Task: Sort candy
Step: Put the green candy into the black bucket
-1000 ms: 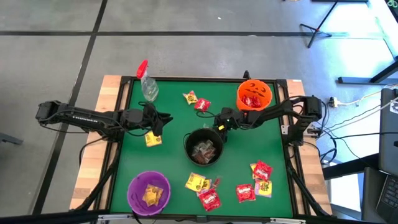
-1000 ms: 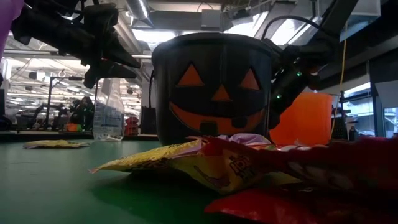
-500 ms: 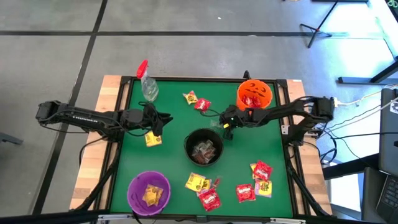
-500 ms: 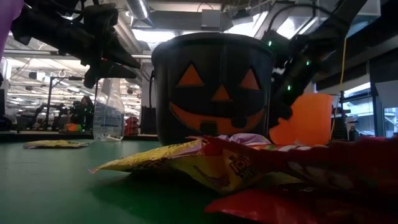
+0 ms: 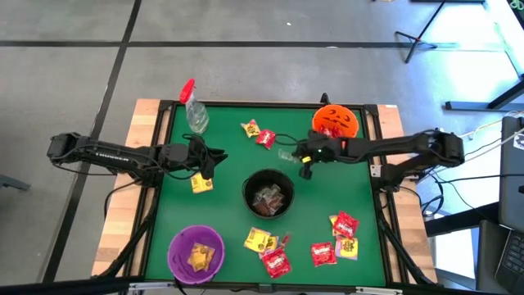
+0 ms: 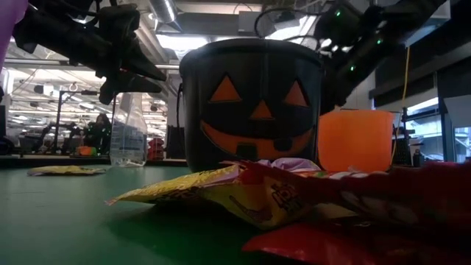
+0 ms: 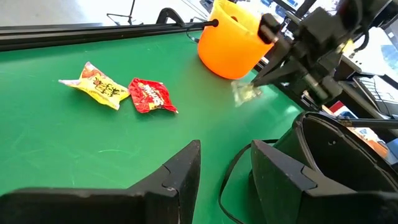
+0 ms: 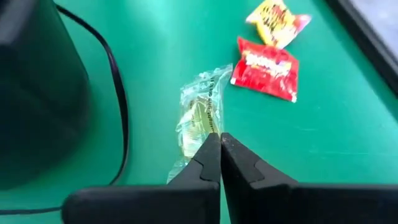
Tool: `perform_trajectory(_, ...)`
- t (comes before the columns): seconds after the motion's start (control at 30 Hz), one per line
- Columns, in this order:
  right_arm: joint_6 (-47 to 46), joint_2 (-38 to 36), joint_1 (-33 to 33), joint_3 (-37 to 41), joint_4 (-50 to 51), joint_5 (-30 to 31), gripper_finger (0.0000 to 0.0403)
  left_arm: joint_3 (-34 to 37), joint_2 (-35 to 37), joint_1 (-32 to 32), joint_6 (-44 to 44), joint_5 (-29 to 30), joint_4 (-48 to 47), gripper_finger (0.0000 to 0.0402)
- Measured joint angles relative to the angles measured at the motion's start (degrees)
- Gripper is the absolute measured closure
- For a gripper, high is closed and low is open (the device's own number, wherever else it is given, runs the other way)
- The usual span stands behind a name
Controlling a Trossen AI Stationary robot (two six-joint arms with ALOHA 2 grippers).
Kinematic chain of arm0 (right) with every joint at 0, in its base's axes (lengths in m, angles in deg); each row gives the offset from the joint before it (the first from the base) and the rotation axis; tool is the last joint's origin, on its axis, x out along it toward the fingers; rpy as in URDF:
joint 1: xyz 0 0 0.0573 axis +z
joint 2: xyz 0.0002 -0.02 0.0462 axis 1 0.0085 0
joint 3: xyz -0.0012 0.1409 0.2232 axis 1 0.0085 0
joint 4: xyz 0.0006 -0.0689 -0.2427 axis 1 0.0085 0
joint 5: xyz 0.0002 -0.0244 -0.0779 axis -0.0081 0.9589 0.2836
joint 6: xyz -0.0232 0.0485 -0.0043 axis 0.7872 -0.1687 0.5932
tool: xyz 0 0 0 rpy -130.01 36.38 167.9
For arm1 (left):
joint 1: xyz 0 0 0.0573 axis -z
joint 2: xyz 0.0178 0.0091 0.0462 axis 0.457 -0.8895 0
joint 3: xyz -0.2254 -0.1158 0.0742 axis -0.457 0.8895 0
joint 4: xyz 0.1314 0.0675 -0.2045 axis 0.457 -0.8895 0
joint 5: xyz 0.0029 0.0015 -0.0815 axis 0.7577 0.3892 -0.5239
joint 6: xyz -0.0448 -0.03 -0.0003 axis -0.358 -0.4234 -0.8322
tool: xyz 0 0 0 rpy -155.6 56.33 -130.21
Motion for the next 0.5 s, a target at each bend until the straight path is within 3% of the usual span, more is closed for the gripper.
perform_trajectory(0.17, 0.0, -5.6, 0.0, 0.0, 0.3, -0.5, 0.0403, 0.0, 0.0, 0.0, 0.0, 0.0, 0.0, 0.027)
perform_trajectory(0.3, -0.3, -7.9, 0.8, 0.0, -4.4, -8.4, 0.0403, 0.0, 0.0, 0.0, 0.0, 0.0, 0.0, 0.027)
perform_trajectory(0.4, -0.2, -7.8, 4.4, -0.1, -10.4, -13.6, 0.0403, 0.0, 0.0, 0.0, 0.1, 0.3, 0.0, 0.027)
perform_trajectory(0.5, 1.3, -7.1, 9.1, -0.2, -13.8, -13.9, 0.0403, 0.0, 0.0, 0.0, 1.0, 0.9, 0.0, 0.027)
